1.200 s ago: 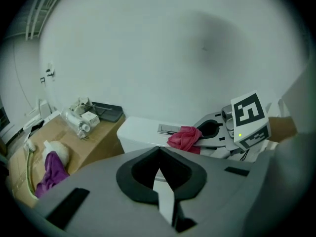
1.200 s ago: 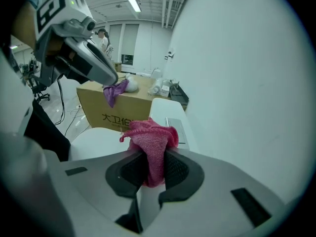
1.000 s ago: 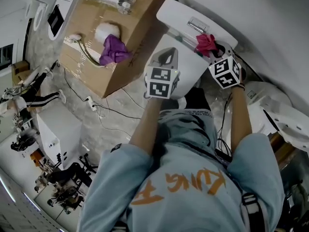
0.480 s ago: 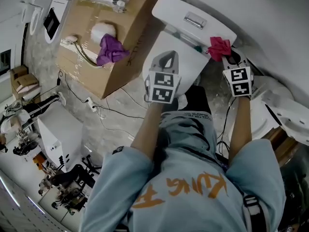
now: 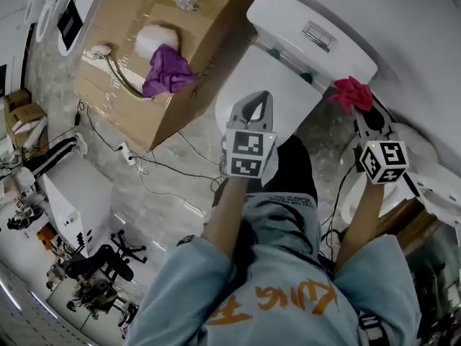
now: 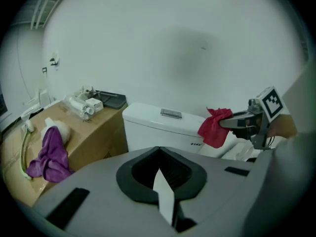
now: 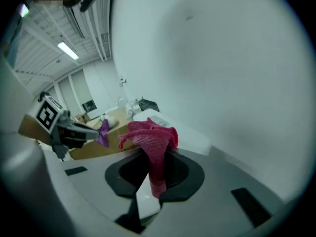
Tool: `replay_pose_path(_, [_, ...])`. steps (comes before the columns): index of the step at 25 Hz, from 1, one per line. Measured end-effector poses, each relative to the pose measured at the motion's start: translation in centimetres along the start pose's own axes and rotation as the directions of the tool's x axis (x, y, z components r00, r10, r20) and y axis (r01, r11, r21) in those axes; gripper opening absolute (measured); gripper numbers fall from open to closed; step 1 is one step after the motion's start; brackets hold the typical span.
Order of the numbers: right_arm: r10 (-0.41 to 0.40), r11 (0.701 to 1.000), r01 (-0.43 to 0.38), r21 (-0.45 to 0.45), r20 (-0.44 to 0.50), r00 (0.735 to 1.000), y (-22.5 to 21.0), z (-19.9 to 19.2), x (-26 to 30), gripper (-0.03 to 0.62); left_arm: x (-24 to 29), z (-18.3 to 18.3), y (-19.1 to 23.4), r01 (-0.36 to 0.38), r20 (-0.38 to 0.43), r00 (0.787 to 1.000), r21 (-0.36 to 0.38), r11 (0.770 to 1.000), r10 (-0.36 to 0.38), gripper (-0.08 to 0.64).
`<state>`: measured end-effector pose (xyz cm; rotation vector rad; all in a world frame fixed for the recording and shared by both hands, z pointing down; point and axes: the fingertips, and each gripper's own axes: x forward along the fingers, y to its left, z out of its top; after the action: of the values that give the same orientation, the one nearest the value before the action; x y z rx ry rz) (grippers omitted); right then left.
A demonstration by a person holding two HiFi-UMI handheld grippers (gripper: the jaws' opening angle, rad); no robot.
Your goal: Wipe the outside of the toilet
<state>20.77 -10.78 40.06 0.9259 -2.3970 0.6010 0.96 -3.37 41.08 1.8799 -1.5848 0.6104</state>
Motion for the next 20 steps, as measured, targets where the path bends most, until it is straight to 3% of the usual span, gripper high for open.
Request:
replay_pose_path(8, [0.122,0.992,-0.126,0.013,0.151,0.981,10.2,0.3,5.7,0.077,2.6,-2.2,5.3,0.038,0.068,0.997,-0.035,0.999,-0.036,0.025])
replay_pose_path(13, [0.102,0.99,-0.121,0.075,0.217,0.971,13.3,-0.7,12.0,0.078,4.6,-3.9,10.1,0.041,0.09,0.995,-0.038,0.998,-0.037,0.025])
replay_pose_path(20, [0.048,0.993,-0.072,0.092,0.245,0.968,15.2,-0.7,20.0,0.078,7.0,-5.5,14.6,0.044,0.136,0.99,-0.045,0.998,-0.038,0.025])
